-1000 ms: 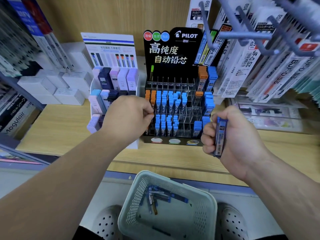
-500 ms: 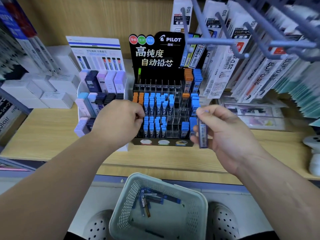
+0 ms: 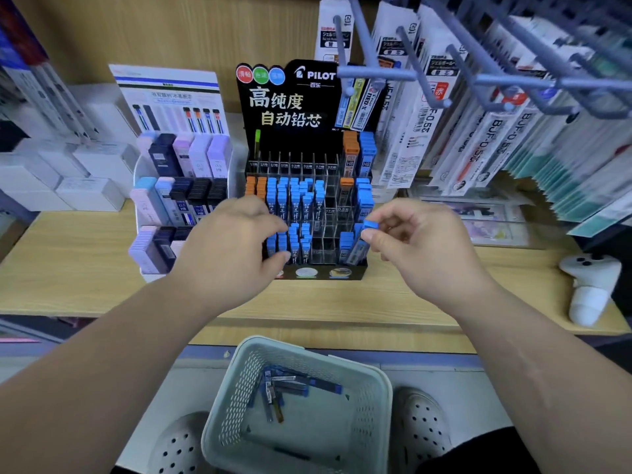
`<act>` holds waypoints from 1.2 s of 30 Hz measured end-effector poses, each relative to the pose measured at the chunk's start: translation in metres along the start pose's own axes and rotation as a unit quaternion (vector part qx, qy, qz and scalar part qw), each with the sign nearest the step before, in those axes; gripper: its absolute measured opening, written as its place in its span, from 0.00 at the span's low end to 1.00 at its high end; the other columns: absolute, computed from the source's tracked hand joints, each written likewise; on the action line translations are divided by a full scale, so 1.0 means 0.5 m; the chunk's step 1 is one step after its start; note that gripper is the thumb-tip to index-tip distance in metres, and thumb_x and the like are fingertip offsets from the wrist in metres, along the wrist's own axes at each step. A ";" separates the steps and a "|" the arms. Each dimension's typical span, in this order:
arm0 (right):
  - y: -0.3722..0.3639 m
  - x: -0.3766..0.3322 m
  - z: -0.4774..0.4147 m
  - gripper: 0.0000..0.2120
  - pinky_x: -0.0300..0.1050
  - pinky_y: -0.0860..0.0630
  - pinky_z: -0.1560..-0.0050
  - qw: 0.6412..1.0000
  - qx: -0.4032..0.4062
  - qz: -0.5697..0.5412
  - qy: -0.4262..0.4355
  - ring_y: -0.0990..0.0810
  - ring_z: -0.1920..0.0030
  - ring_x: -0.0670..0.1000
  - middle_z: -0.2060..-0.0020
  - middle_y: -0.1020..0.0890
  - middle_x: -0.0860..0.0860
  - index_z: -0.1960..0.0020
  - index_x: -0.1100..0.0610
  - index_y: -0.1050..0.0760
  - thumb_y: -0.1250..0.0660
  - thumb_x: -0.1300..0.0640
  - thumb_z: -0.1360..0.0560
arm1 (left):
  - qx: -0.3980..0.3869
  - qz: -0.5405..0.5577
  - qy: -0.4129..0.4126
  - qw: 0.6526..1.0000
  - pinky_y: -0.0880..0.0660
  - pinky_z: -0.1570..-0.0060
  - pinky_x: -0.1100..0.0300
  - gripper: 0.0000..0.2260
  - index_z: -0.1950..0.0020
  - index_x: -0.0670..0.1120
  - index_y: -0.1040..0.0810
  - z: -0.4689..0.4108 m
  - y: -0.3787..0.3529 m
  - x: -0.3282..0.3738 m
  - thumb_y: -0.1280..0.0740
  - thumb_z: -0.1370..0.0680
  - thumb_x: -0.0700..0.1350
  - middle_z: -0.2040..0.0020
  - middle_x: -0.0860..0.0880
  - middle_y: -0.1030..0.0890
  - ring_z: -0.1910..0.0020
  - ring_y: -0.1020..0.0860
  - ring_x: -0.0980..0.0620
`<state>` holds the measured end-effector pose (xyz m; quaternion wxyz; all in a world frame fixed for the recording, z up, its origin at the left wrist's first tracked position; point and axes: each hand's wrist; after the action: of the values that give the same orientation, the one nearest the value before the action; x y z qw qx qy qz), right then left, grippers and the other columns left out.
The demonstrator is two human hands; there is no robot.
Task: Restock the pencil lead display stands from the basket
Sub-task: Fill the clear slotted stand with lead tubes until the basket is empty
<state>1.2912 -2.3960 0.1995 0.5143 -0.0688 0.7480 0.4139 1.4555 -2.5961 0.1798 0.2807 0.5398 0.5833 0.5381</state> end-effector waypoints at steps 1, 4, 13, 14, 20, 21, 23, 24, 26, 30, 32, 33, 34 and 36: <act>-0.001 0.001 0.000 0.08 0.47 0.20 0.57 1.000 -0.009 0.023 0.015 0.19 0.63 0.49 0.64 0.18 0.45 0.57 0.47 0.19 0.25 0.60 0.26 | -0.010 -0.009 -0.003 1.000 0.21 0.50 0.43 0.17 0.41 0.46 0.17 0.003 -0.001 -0.001 0.25 0.28 0.51 0.49 0.48 0.21 0.49 0.22 0.42; -0.011 0.002 -0.004 0.07 0.35 0.25 0.58 0.994 -0.013 0.093 0.056 0.21 0.61 0.44 0.62 0.18 0.43 0.54 0.48 0.18 0.25 0.60 0.25 | -0.014 -0.020 -0.008 1.000 0.22 0.47 0.44 0.18 0.41 0.46 0.17 0.012 -0.001 -0.006 0.24 0.28 0.51 0.48 0.47 0.20 0.47 0.22 0.42; -0.019 -0.006 -0.021 0.04 0.30 0.31 0.59 0.967 -0.013 0.220 0.130 0.23 0.63 0.45 0.62 0.19 0.45 0.50 0.52 0.15 0.25 0.57 0.25 | -0.040 -0.012 -0.031 0.999 0.24 0.41 0.43 0.20 0.37 0.48 0.18 0.023 0.001 -0.022 0.25 0.27 0.53 0.40 0.47 0.22 0.41 0.24 0.43; -0.018 -0.005 -0.022 0.04 0.29 0.31 0.59 0.966 -0.012 0.222 0.128 0.23 0.63 0.45 0.62 0.19 0.45 0.50 0.52 0.15 0.25 0.56 0.25 | -0.039 -0.011 -0.031 0.999 0.24 0.41 0.42 0.21 0.37 0.48 0.18 0.023 0.001 -0.023 0.25 0.27 0.53 0.40 0.47 0.22 0.41 0.24 0.43; -0.008 -0.013 -0.022 0.06 0.31 0.28 0.60 0.990 -0.004 0.108 0.085 0.21 0.63 0.45 0.64 0.19 0.41 0.54 0.47 0.17 0.25 0.57 0.25 | -0.028 0.008 -0.023 0.999 0.24 0.41 0.43 0.22 0.36 0.48 0.19 0.019 0.002 -0.019 0.26 0.28 0.54 0.41 0.49 0.22 0.41 0.24 0.44; -0.001 -0.015 -0.027 0.08 0.35 0.25 0.60 0.995 0.013 0.062 0.081 0.20 0.63 0.47 0.63 0.18 0.43 0.55 0.45 0.18 0.25 0.58 0.25 | -0.026 0.012 -0.020 0.999 0.24 0.41 0.43 0.22 0.36 0.48 0.19 0.019 0.002 -0.019 0.26 0.27 0.54 0.41 0.49 0.22 0.40 0.25 0.44; 0.013 -0.020 -0.039 0.10 0.43 0.23 0.60 0.996 0.049 0.000 0.081 0.18 0.62 0.53 0.62 0.17 0.48 0.55 0.43 0.19 0.25 0.59 0.25 | -0.024 0.018 -0.016 0.999 0.25 0.40 0.44 0.22 0.36 0.48 0.19 0.018 0.001 -0.019 0.26 0.27 0.55 0.41 0.50 0.22 0.40 0.25 0.45; 0.017 -0.020 -0.045 0.11 0.45 0.23 0.61 0.995 0.061 -0.012 0.081 0.19 0.62 0.55 0.61 0.17 0.48 0.54 0.42 0.19 0.25 0.59 0.25 | -0.024 0.019 -0.015 0.999 0.25 0.40 0.45 0.22 0.36 0.48 0.19 0.017 0.001 -0.019 0.26 0.27 0.55 0.41 0.50 0.22 0.40 0.25 0.45; 0.019 -0.016 -0.054 0.12 0.46 0.24 0.62 0.994 0.075 -0.010 0.084 0.20 0.64 0.53 0.62 0.17 0.46 0.54 0.41 0.19 0.25 0.59 0.25 | -0.021 0.020 -0.016 0.999 0.25 0.40 0.46 0.21 0.36 0.48 0.19 0.017 0.000 -0.019 0.26 0.27 0.55 0.41 0.50 0.22 0.40 0.25 0.45; 0.004 -0.010 -0.064 0.09 0.41 0.24 0.58 0.991 0.083 0.054 0.091 0.23 0.65 0.44 0.65 0.21 0.37 0.51 0.45 0.17 0.25 0.59 0.25 | -0.018 0.022 -0.016 0.999 0.25 0.40 0.46 0.21 0.37 0.48 0.19 0.014 0.003 -0.019 0.25 0.27 0.53 0.42 0.49 0.21 0.42 0.24 0.45; -0.007 -0.012 -0.064 0.07 0.39 0.26 0.58 0.987 0.080 0.095 0.106 0.25 0.66 0.42 0.66 0.22 0.37 0.50 0.49 0.16 0.25 0.59 0.25 | -0.019 0.021 -0.013 1.000 0.25 0.41 0.46 0.21 0.37 0.48 0.19 0.012 0.003 -0.018 0.25 0.27 0.53 0.43 0.49 0.21 0.42 0.24 0.45; -0.012 -0.013 -0.065 0.06 0.40 0.26 0.57 0.984 0.077 0.115 0.114 0.25 0.66 0.42 0.65 0.22 0.38 0.50 0.50 0.15 0.25 0.59 0.25 | -0.018 0.022 -0.010 1.000 0.25 0.41 0.46 0.21 0.37 0.48 0.19 0.010 0.002 -0.017 0.25 0.27 0.54 0.43 0.49 0.21 0.42 0.24 0.45; -0.016 -0.013 -0.066 0.06 0.41 0.25 0.56 0.981 0.072 0.132 0.120 0.25 0.65 0.44 0.63 0.21 0.40 0.49 0.51 0.15 0.25 0.58 0.25 | -0.018 0.024 -0.007 1.000 0.25 0.42 0.46 0.21 0.37 0.48 0.19 0.009 0.002 -0.016 0.25 0.27 0.54 0.43 0.50 0.21 0.42 0.24 0.45; -0.023 -0.013 -0.069 0.06 0.43 0.24 0.54 0.978 0.059 0.161 0.119 0.25 0.63 0.46 0.61 0.21 0.43 0.49 0.51 0.15 0.26 0.58 0.25 | -0.014 0.030 -0.001 0.999 0.25 0.41 0.47 0.21 0.37 0.48 0.19 0.007 0.002 -0.015 0.25 0.27 0.54 0.43 0.50 0.21 0.42 0.25 0.45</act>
<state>1.2755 -2.4293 0.2029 0.3519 0.0345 0.8281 0.4349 1.4608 -2.6019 0.1779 0.2729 0.5534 0.5589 0.5540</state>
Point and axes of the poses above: each hand's wrist, its own z-axis away from the middle knuckle, its own y-axis out of the back of the hand, x = y × z
